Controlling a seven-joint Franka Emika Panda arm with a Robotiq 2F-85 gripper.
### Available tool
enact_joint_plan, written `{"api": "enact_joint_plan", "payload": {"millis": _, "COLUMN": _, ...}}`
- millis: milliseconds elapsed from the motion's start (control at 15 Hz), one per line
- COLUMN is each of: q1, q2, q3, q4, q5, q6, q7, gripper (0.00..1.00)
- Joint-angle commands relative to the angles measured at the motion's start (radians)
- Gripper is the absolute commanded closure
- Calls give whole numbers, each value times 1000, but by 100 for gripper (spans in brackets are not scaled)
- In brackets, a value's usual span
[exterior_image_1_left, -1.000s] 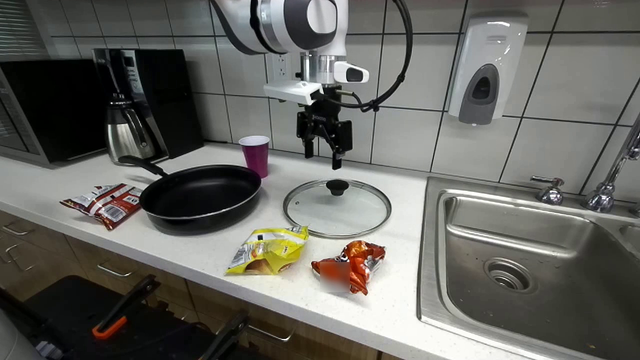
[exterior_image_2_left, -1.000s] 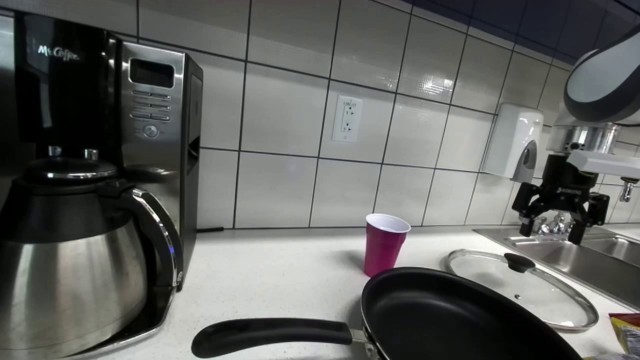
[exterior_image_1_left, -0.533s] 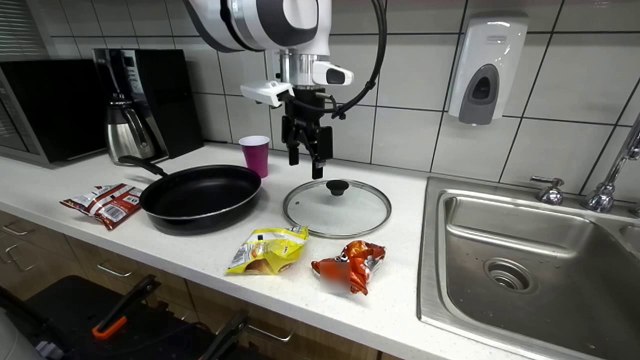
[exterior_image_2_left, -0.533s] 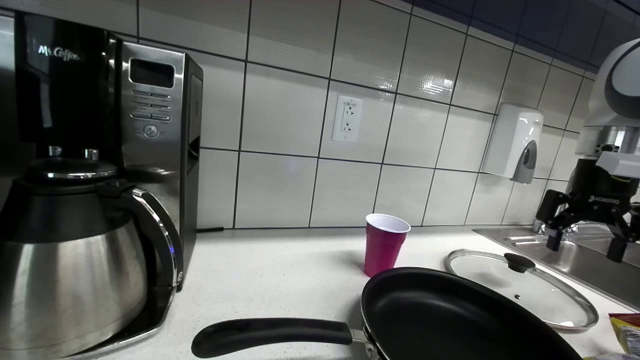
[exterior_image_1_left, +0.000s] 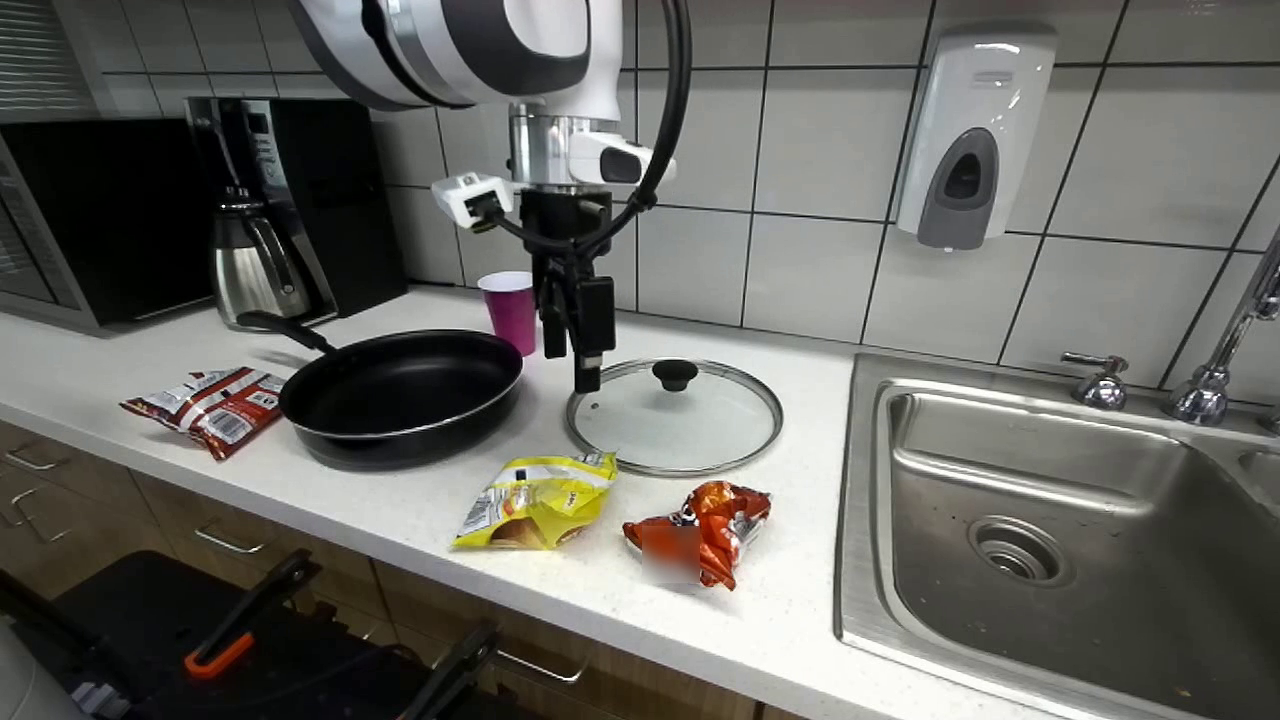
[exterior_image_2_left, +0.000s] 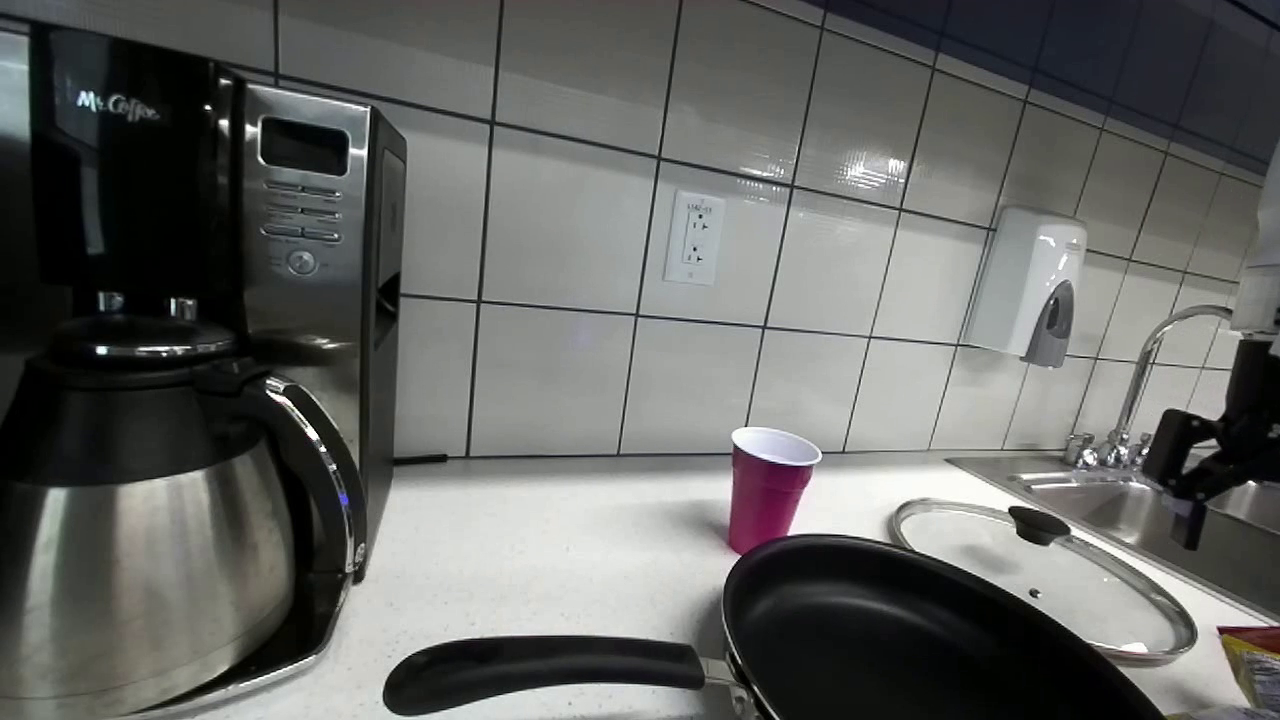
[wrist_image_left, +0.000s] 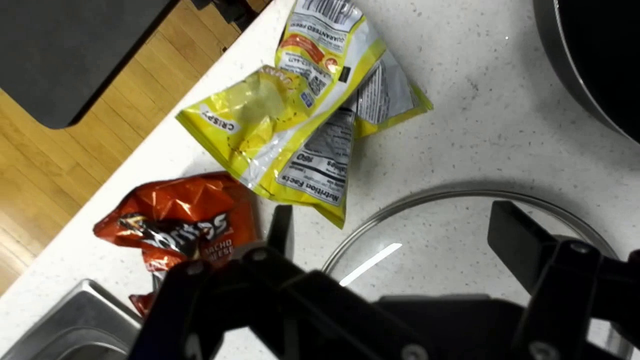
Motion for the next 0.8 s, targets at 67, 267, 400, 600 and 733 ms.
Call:
{"api": "enact_joint_plan", "payload": {"millis": 67, "q1": -48, "q2": -69, "q3": 24, "q4": -91, "q5": -20, "q6": 21, "q7": 98, "gripper": 0}}
{"api": "enact_joint_plan", "payload": {"millis": 267, "q1": -59, "q2": -51, "q3": 24, "q4": -107, "q5": -15, "q6": 41, "q7": 129, "gripper": 0}}
{"api": "enact_joint_plan", "payload": {"millis": 400, "q1": -63, "q2": -39, "q3": 27, "q4": -113, "q5": -15, "q6": 55, "q7": 159, "gripper": 0}}
{"api": "enact_joint_plan", "payload": {"millis": 600, "q1": -56, "q2": -15, "q3": 34, "q4": -115, "q5": -12, "q6": 65, "q7": 204, "gripper": 0}}
{"api": "enact_joint_plan", "payload": {"millis": 733, "q1": -54, "q2": 3, "q3": 38, "q4": -114, "q5": -15, "q6": 71, "q7": 236, "gripper": 0}}
